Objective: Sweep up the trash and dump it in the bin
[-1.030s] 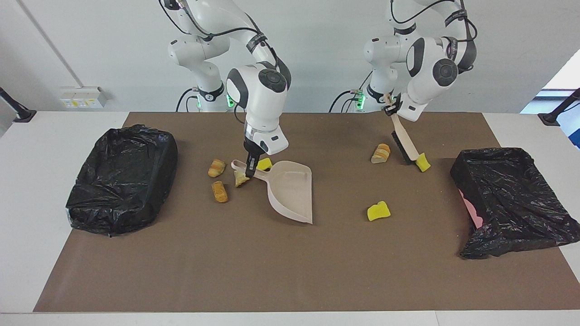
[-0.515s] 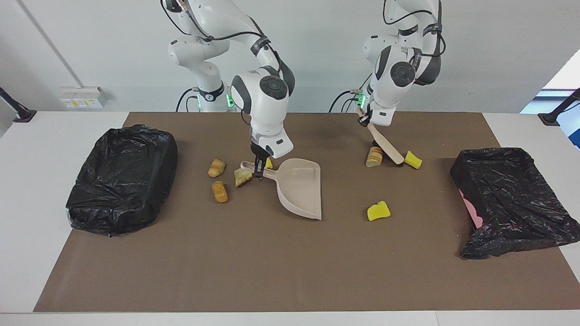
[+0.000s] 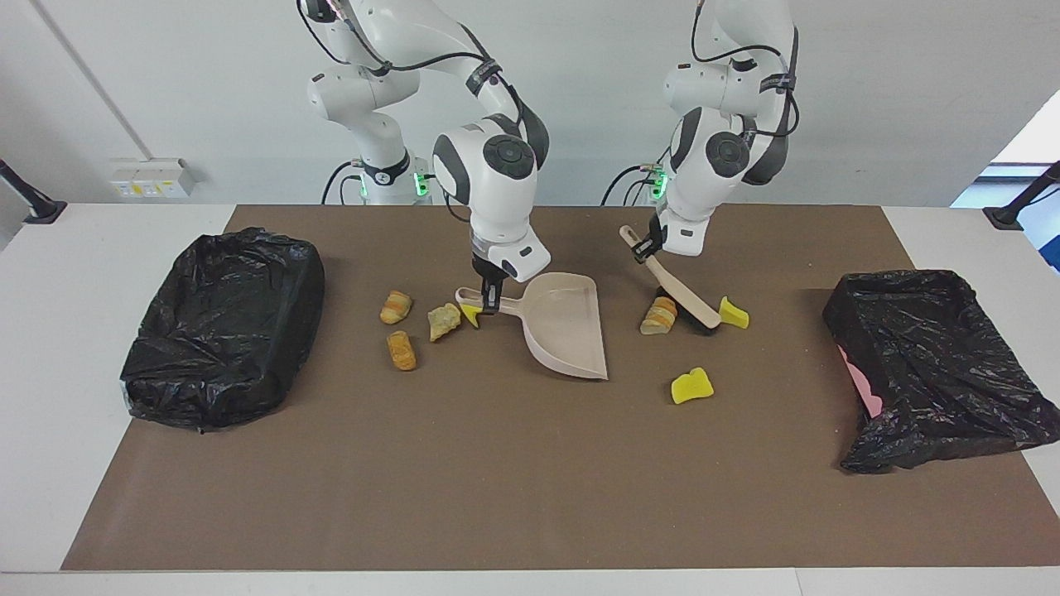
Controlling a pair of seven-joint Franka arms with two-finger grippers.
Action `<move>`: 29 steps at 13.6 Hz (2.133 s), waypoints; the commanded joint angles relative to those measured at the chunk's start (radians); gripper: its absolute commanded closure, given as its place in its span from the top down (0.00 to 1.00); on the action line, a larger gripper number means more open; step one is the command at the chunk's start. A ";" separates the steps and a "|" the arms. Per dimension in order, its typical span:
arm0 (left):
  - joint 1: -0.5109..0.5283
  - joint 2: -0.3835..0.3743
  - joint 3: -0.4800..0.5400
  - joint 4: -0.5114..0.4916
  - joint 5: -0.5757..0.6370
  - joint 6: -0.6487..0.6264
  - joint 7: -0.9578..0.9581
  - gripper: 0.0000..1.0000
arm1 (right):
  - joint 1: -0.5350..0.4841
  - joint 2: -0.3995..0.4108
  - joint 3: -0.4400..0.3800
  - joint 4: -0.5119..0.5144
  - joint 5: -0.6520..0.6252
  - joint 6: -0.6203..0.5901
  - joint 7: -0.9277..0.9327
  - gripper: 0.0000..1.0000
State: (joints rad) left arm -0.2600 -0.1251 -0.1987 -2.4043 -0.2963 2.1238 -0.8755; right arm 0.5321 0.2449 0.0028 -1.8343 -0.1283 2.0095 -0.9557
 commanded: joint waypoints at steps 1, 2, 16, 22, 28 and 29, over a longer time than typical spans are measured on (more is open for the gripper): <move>-0.074 0.067 0.012 0.021 -0.018 0.088 -0.010 0.00 | -0.001 0.000 0.002 -0.014 0.021 -0.005 -0.015 0.00; -0.079 0.074 0.010 0.027 -0.018 0.116 0.007 0.00 | 0.000 0.007 0.003 -0.014 0.021 -0.002 0.020 0.00; -0.248 0.052 0.019 0.174 -0.052 0.064 0.158 0.00 | 0.014 -0.010 0.003 -0.089 0.032 0.063 0.113 0.00; -0.036 -0.077 0.028 0.208 0.188 -0.323 0.153 0.00 | 0.035 -0.003 0.003 -0.089 0.041 0.089 0.169 0.00; 0.243 -0.100 0.027 0.131 0.322 -0.326 0.361 0.00 | 0.035 -0.001 0.003 -0.089 0.039 0.094 0.169 0.00; 0.254 -0.114 0.028 0.084 0.331 -0.318 0.380 0.00 | 0.035 -0.001 0.003 -0.089 0.039 0.094 0.169 0.00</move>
State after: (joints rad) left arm -0.0385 -0.1965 -0.1579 -2.2391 0.0103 1.8039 -0.5398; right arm 0.5700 0.2563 0.0032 -1.8996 -0.1038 2.0692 -0.7994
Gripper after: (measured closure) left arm 0.736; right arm 0.683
